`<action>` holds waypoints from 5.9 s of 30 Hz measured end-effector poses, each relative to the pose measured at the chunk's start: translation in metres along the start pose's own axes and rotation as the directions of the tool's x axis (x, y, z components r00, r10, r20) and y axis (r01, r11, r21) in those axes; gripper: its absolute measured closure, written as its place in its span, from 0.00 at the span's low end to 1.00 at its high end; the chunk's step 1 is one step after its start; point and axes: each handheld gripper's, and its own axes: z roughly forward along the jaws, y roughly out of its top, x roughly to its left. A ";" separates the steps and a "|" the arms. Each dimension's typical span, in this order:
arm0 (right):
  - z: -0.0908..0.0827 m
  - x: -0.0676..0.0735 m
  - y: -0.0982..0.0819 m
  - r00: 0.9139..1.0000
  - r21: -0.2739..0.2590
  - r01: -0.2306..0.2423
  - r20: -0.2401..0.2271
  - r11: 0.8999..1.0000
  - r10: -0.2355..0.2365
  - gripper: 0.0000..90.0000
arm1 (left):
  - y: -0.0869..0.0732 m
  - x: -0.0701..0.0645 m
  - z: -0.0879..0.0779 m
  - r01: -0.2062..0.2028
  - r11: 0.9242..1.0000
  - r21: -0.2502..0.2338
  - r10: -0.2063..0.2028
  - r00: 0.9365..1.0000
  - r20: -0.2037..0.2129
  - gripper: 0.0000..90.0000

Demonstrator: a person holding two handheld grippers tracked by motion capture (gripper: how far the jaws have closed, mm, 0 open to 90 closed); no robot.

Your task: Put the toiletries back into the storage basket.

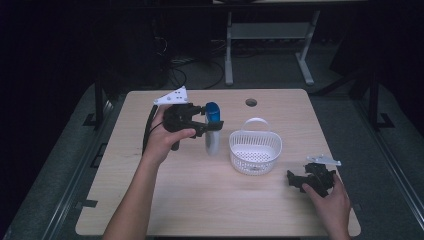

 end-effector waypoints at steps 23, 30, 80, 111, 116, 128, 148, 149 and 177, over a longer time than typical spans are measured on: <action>0.000 0.000 0.000 1.000 -0.001 0.003 -0.002 1.000 -0.003 0.01 | 0.025 0.000 0.040 -0.034 0.999 -0.006 0.034 0.998 0.050 0.41; 0.000 0.000 0.000 1.000 -0.001 0.003 -0.003 1.000 -0.003 0.01 | 0.027 0.001 0.054 -0.036 0.999 -0.003 0.036 0.997 0.062 0.41; 0.000 0.000 0.000 1.000 -0.001 0.005 -0.005 1.000 -0.005 0.01 | -0.030 0.013 0.093 -0.032 0.999 0.027 0.030 0.996 0.089 0.41; 0.000 0.000 0.000 1.000 -0.001 0.005 -0.005 1.000 -0.005 0.00 | -0.064 0.018 0.107 -0.026 0.997 0.068 0.020 0.997 0.079 0.41; 0.000 0.000 0.000 1.000 -0.001 0.005 -0.005 1.000 -0.005 0.00 | -0.068 0.018 0.108 -0.022 0.997 0.079 0.016 0.997 0.077 0.41; 0.000 0.000 0.000 1.000 -0.001 0.005 -0.005 1.000 -0.005 0.01 | -0.071 0.015 0.107 -0.038 0.996 0.080 0.031 0.996 0.080 0.41; 0.000 0.000 0.000 1.000 0.000 0.004 -0.005 1.000 -0.004 0.01 | -0.069 0.006 0.095 -0.041 0.998 0.057 0.038 0.997 0.066 0.29; 0.000 0.000 0.000 1.000 0.000 0.004 -0.005 1.000 -0.004 0.01 | -0.068 0.006 0.093 -0.042 0.998 0.056 0.039 0.997 0.062 0.29; 0.000 0.000 0.000 1.000 -0.001 0.005 -0.004 1.000 -0.005 0.00 | -0.059 -0.002 0.023 -0.037 0.990 0.137 0.043 0.998 -0.047 0.21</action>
